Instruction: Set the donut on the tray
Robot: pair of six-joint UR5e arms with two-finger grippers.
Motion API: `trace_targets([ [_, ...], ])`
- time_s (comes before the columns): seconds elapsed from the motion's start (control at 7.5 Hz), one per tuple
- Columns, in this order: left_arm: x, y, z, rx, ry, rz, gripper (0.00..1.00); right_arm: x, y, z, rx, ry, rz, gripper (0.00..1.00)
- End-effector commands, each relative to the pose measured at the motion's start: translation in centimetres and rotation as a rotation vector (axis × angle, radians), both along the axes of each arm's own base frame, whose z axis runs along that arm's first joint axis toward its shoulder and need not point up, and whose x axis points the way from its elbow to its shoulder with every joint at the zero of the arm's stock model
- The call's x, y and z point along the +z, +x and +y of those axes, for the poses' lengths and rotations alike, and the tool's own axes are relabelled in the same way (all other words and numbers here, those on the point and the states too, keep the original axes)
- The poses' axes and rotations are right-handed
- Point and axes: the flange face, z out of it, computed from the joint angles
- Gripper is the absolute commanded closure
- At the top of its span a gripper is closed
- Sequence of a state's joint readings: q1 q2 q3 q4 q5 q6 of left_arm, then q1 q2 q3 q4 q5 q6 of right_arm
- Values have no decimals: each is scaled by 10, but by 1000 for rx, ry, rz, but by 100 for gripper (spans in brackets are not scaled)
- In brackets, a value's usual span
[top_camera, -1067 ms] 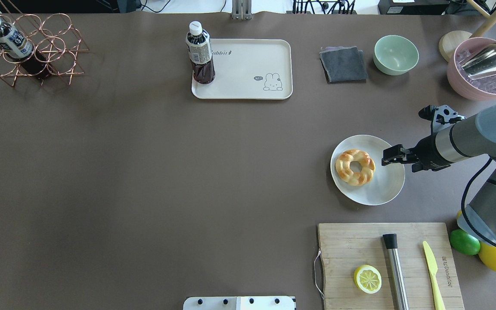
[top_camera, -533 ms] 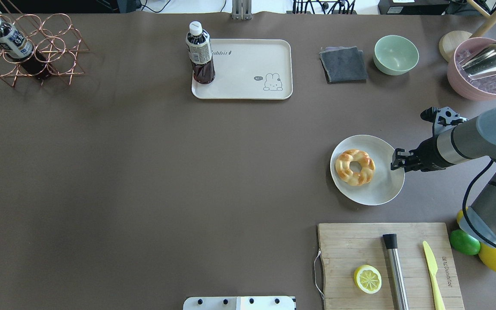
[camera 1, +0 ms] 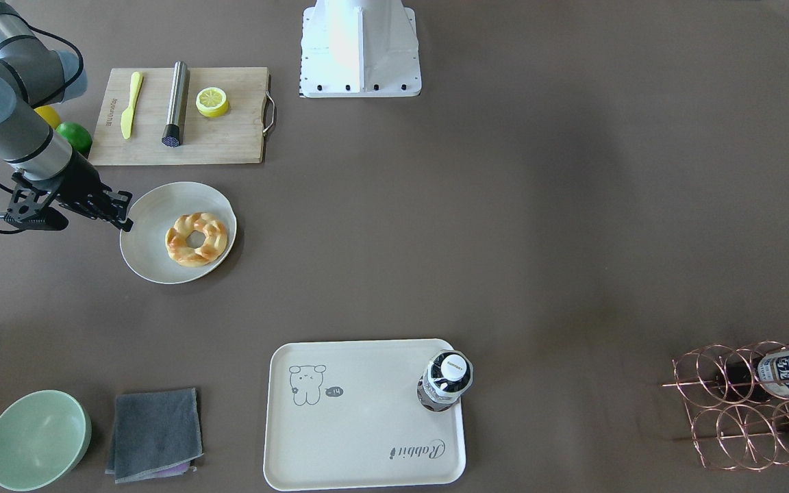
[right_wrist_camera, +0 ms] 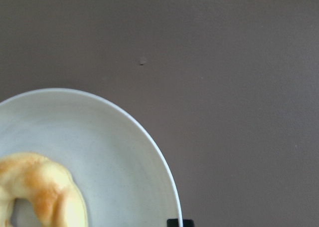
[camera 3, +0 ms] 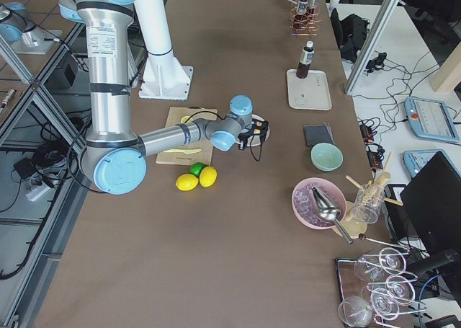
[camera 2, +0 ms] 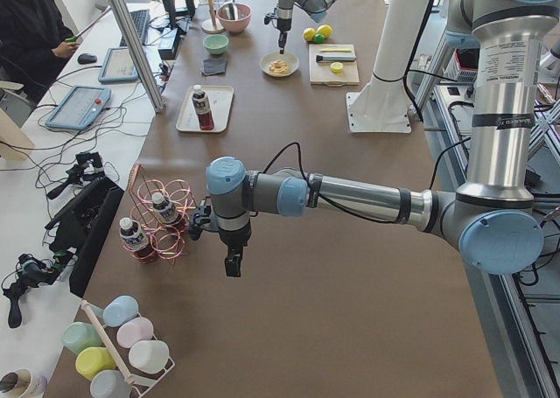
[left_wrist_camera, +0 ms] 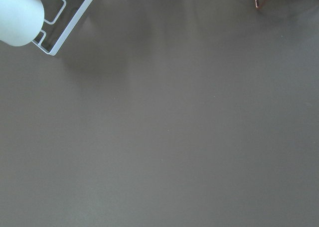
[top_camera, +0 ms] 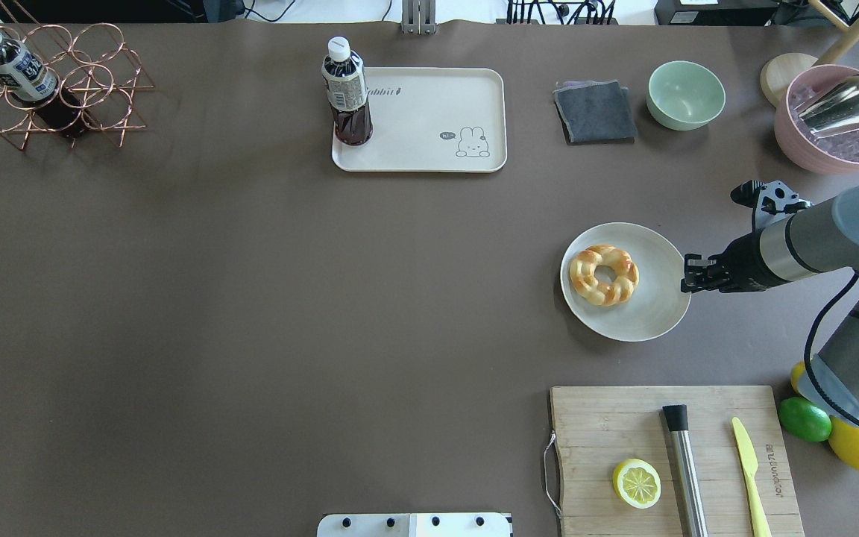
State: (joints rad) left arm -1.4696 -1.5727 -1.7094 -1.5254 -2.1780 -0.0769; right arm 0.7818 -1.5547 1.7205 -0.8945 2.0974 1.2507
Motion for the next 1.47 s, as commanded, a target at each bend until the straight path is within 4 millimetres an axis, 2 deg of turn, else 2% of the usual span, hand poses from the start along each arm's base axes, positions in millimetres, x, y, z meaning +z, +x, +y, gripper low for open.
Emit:
trace_targets([
  [0.0, -5, -1, -5, -4, 11, -17, 2, -28, 47, -20, 19, -52, -108, 100],
  [0.13, -6, -1, -6, -4, 14, -16, 2, -35, 81, -33, 6, -81, -169, 100],
  [0.27, -6, -1, -6, -4, 15, -16, 2, -39, 103, -40, 9, -83, -197, 100],
  [0.4, -8, -1, -8, -4, 19, -18, 2, -41, 113, -48, 26, -72, -200, 100],
  [0.53, -8, -1, -7, -4, 17, -18, 2, -53, 113, -63, 43, -59, -211, 100],
  [0.8, -11, -1, -10, -6, 23, -17, 2, -88, 89, -112, 53, -16, -233, 100],
  [1.07, -11, -1, -11, -6, 25, -17, 2, -126, 53, -180, 101, 2, -227, 100],
  [1.33, -10, -1, -11, -6, 20, -19, 2, -178, -27, -220, 162, 17, -200, 100],
])
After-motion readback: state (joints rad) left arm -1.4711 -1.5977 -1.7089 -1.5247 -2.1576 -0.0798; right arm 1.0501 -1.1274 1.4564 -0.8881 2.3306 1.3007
